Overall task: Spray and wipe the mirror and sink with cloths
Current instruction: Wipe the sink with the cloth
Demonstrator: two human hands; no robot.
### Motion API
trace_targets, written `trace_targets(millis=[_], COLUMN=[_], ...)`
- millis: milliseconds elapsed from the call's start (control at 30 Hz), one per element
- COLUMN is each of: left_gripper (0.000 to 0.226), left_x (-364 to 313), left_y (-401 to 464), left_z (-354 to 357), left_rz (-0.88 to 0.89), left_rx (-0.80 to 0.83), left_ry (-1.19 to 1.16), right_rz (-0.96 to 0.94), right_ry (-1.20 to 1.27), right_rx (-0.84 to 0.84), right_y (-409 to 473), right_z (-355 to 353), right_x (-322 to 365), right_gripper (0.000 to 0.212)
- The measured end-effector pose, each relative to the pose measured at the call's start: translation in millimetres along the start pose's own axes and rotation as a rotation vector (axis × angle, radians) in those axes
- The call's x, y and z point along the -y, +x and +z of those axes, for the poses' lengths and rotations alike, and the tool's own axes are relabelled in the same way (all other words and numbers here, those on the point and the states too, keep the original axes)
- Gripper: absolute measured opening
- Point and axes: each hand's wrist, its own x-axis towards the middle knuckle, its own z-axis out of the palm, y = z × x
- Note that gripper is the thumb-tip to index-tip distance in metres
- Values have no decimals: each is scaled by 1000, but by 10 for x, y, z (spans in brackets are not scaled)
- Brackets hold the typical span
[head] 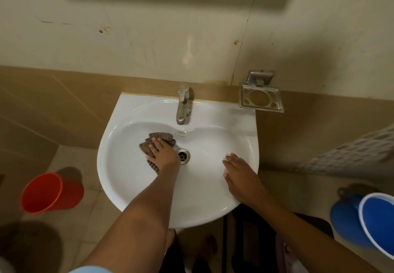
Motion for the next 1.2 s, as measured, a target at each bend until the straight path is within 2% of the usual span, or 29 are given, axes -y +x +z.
trace_targets(millis=[300,400,433,533,633,700,733,800,900,967,1067,1133,1200], left_gripper=[58,54,54,75,56,55,56,53,47,48,42,38,44], left_x=[-730,-1027,-1132,-1351,-1454,-1449,-1430,-1350,-1177,-1048,-819,-695,-532], left_y=[-483,-696,-758,-763,-785,-738,-649,-551,-562,-529,-384,-279,-165], left_z=[296,215,158,101,-45,-209,-229,-367,-601,-680,-813,-904,-982], left_rz=[59,54,3,-252,-343,-479,-531,-599,-656,-647,-637,-649,-643], left_rx=[188,243,278,412,529,529,523,520,414,375,424,389,373], left_ry=[-402,-700,-831,-1302,-1653,-1940,-2010,-2074,-2039,-2110,-2180,-2117,-2040], right_rz=[12,60,72,93,101,91,84,70,67,70,72,81,82], right_ry=[45,58,70,93,63,-10,-54,-108,-140,-172,-184,-189,-182], right_rx=[-64,-119,-131,-146,-142,-141,-141,-144,-130,-115,-98,-88,-78], right_y=[-22,-34,-40,-55,-63,-55,-50,-41,-14,0,32,55,73], right_z=[-103,-154,-173,-189,-149,-131,-118,-85,-43,-34,-27,-17,4], right_x=[34,21,9,-37,-56,-37,-31,-38,-41,-22,13,17,20], right_gripper=[42,45,49,55,61,63,63,61,57,56,55,53,50])
